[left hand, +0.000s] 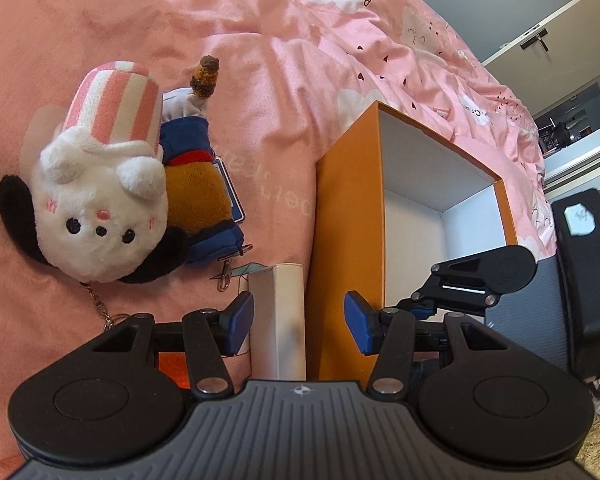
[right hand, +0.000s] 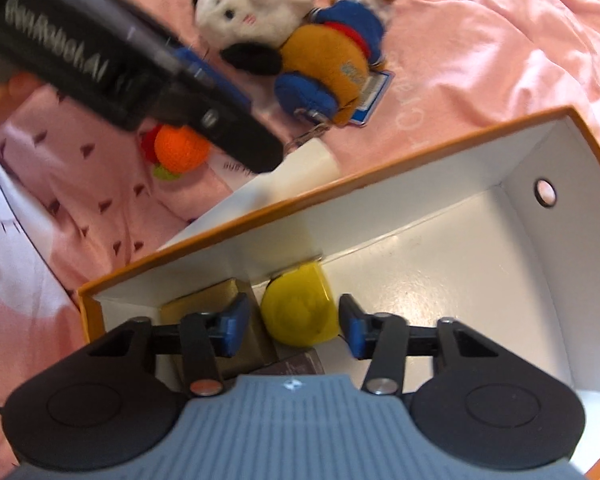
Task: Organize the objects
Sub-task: 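Lower the tape measure into the box and open the right tool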
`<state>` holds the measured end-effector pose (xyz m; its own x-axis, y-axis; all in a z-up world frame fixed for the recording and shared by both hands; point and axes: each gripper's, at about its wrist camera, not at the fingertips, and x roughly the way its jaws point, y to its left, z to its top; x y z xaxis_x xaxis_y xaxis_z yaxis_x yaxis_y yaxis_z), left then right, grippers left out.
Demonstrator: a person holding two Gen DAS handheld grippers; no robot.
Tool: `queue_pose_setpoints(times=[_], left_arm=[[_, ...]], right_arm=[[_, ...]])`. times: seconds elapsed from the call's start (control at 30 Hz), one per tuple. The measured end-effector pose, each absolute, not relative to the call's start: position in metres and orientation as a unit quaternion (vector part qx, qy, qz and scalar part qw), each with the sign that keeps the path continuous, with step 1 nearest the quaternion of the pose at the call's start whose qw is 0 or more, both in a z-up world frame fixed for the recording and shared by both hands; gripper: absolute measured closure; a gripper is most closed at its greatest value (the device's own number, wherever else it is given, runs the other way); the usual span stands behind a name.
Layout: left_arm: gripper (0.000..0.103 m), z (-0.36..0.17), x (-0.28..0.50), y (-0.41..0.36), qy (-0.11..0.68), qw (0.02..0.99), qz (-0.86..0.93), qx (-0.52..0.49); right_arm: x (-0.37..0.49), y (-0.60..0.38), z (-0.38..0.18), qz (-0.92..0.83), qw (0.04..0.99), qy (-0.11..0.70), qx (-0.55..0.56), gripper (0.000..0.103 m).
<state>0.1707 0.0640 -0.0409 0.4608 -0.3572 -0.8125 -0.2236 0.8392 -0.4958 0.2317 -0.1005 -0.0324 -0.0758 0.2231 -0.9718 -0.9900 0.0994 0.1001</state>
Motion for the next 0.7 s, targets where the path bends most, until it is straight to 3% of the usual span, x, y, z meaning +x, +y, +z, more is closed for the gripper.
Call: queue_pose_setpoints(times=[0.1, 0.27, 0.5, 0.7], left_arm=[[0.044, -0.043, 0.171, 0.063, 0.519, 0.809, -0.038, -0.274], [0.045, -0.044, 0.169, 0.060, 0.522, 0.812, -0.034, -0.258], [0.045, -0.045, 0.168, 0.061, 0.524, 0.812, -0.034, -0.255], [0.045, -0.030, 0.158, 0.066, 0.516, 0.824, -0.042, -0.229]], right_arm=[[0.243, -0.104, -0.028, 0.533, 0.581, 0.500, -0.358, 0.082], [0.244, -0.096, -0.046, 0.475, 0.613, 0.500, -0.387, 0.093], [0.239, -0.090, -0.060, 0.465, 0.608, 0.498, -0.409, 0.099], [0.235, -0.095, -0.045, 0.448, 0.634, 0.487, -0.401, 0.096]])
